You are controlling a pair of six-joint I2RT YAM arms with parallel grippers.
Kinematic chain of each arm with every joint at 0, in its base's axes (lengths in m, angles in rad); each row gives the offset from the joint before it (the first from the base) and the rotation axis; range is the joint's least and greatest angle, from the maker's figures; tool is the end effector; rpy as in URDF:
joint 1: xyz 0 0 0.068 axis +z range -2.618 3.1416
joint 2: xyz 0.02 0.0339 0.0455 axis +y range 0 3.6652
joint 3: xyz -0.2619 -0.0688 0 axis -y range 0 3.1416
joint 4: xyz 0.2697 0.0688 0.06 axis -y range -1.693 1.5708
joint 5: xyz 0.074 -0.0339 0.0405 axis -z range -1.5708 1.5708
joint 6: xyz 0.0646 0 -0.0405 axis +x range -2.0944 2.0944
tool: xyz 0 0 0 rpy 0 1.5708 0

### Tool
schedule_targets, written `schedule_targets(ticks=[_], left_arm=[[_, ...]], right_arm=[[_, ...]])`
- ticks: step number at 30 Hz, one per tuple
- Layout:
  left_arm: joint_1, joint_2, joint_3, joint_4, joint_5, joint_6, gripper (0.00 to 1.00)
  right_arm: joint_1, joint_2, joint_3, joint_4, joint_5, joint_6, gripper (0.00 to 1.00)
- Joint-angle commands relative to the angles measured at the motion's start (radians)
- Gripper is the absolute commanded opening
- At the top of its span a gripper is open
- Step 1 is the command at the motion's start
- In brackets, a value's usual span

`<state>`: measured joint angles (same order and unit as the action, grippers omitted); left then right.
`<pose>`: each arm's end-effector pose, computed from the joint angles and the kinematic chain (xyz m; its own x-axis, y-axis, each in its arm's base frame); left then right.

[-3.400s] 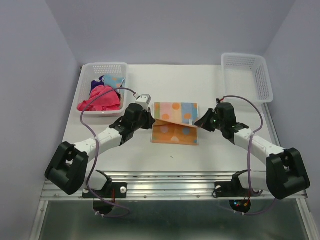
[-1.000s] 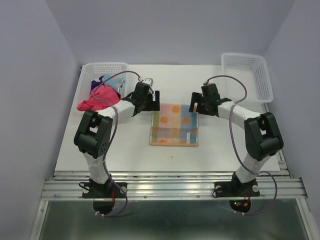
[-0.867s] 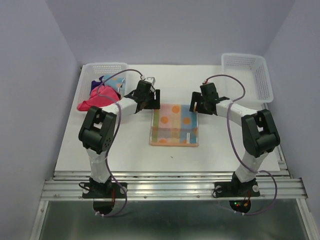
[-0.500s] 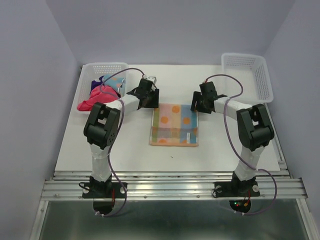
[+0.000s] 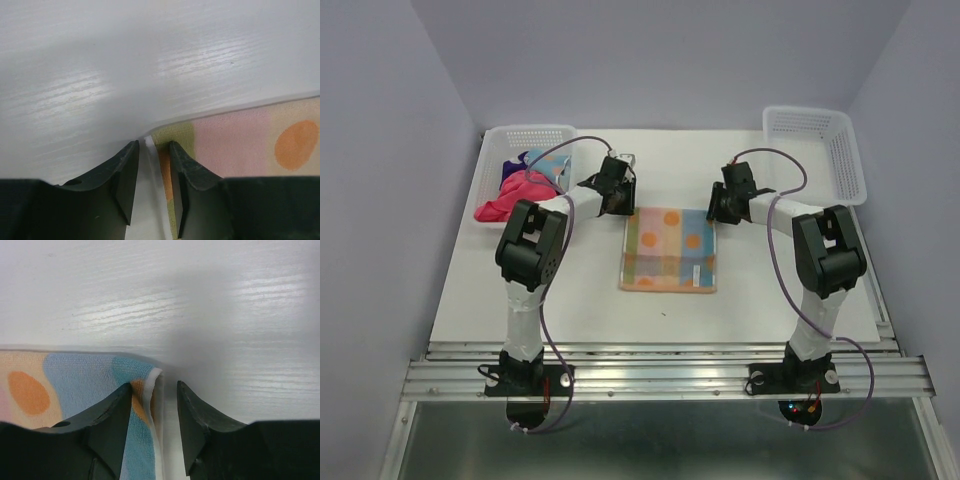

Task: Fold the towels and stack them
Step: Fold the towel

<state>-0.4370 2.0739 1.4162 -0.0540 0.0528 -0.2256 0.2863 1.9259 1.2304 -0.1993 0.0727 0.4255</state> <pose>0.4527 -0.2152 0.1351 -0.6794 0.0708 -0.7304 0.3148 0.9272 -0.2030 0.4265 0.1207 0.1243 -0.7799 0.1996 -0.5933 0.0921 0.9741 0.2067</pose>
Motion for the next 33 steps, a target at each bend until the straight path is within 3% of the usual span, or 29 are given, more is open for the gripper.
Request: schedule_targets(ticks=[1, 5, 12, 17, 22, 33], left_arm=[[0.003, 0.021, 0.053, -0.018, 0.021, 0.006, 0.41], [0.003, 0.032, 0.05, -0.007, 0.035, 0.003, 0.33], [0.003, 0.043, 0.058, -0.003, 0.038, 0.002, 0.0], [0.003, 0.045, 0.053, 0.003, 0.03, 0.011, 0.0], [0.003, 0.002, 0.009, 0.048, 0.045, 0.006, 0.0], [-0.003, -0.225, -0.181, 0.18, 0.094, -0.035, 0.0]], right_arm=[[-0.015, 0.015, 0.04, 0.06, -0.024, -0.013, 0.45], [-0.021, 0.03, 0.044, 0.075, -0.042, -0.04, 0.42], [-0.027, 0.058, 0.064, 0.097, -0.068, -0.077, 0.37], [-0.029, 0.081, 0.072, 0.09, -0.065, -0.083, 0.32], [-0.029, 0.078, 0.075, 0.092, -0.117, -0.114, 0.01], [-0.029, -0.139, -0.084, 0.158, -0.235, -0.165, 0.01]])
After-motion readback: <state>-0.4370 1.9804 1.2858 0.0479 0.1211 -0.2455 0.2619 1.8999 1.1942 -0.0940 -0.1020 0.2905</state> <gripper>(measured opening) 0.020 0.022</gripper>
